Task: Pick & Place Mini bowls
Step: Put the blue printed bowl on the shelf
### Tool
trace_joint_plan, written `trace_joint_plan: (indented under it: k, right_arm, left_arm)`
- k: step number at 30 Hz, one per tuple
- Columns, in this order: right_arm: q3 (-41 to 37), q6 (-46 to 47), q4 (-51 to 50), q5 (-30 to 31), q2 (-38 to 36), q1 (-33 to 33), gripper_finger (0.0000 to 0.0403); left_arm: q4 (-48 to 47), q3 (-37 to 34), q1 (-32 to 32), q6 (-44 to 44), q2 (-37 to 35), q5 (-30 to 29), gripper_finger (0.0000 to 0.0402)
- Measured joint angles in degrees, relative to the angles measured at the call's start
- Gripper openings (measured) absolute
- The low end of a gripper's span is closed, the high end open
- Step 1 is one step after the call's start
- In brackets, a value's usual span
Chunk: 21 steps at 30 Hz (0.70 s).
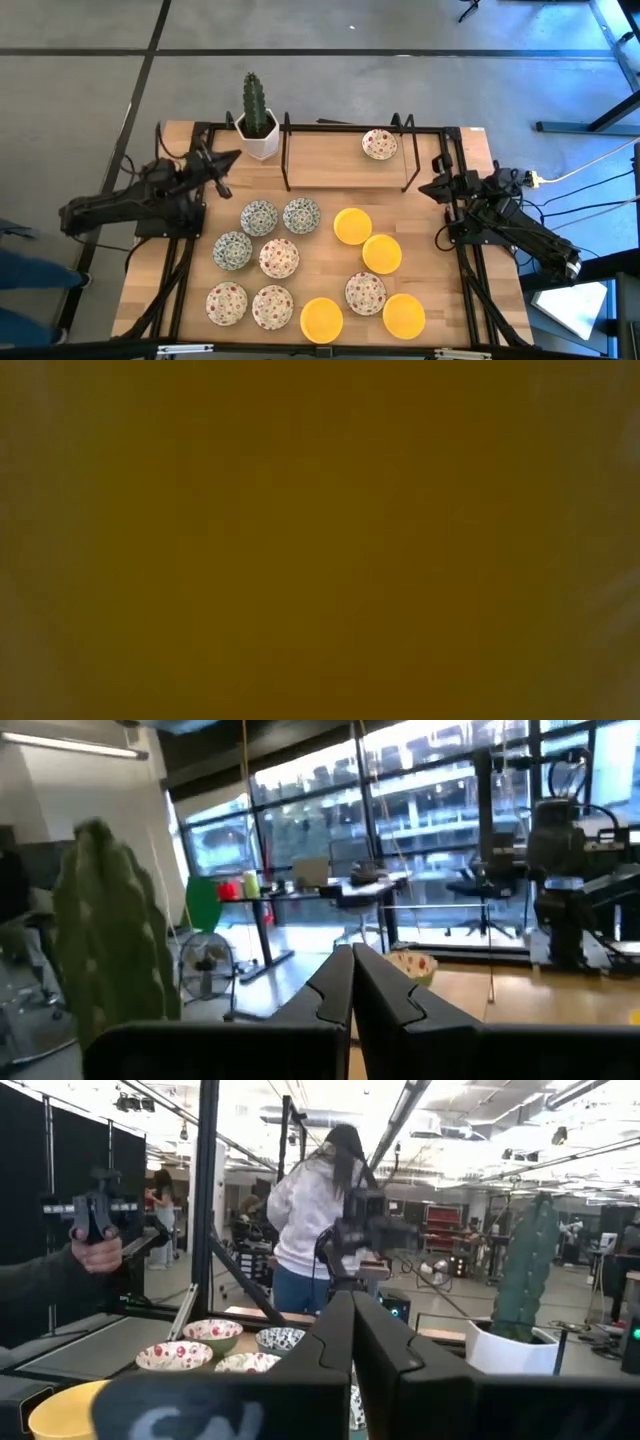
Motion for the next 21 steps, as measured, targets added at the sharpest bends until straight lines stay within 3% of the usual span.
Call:
trace_joint_plan:
  k: [6, 10, 14, 21]
  right_arm:
    - [-0.01, -3.03, 1.03, 8.11, 0.0, 0.0, 0.0011]
    - [-0.01, -2.73, -0.76, 7.22, 0.0, 0.0, 0.0004]
    - [-0.01, -0.38, -3.07, 2.26, 0.0, 0.0, 0.0011]
    - [-0.01, 1.79, -7.72, 0.95, 0.0, 0.02, 0.0014]
  left_arm:
    - [-23.66, 19.49, -0.54, -7.36, 14.79, -0.84, 0.0004]
    - [-44.81, 29.44, 0.17, -15.33, 27.12, -0.75, 0.0003]
    - [-58.71, 31.42, 0.23, -19.18, 37.37, -0.62, 0.0003]
    - [-59.45, 30.36, 0.19, -20.79, 48.7, -0.51, 0.0004]
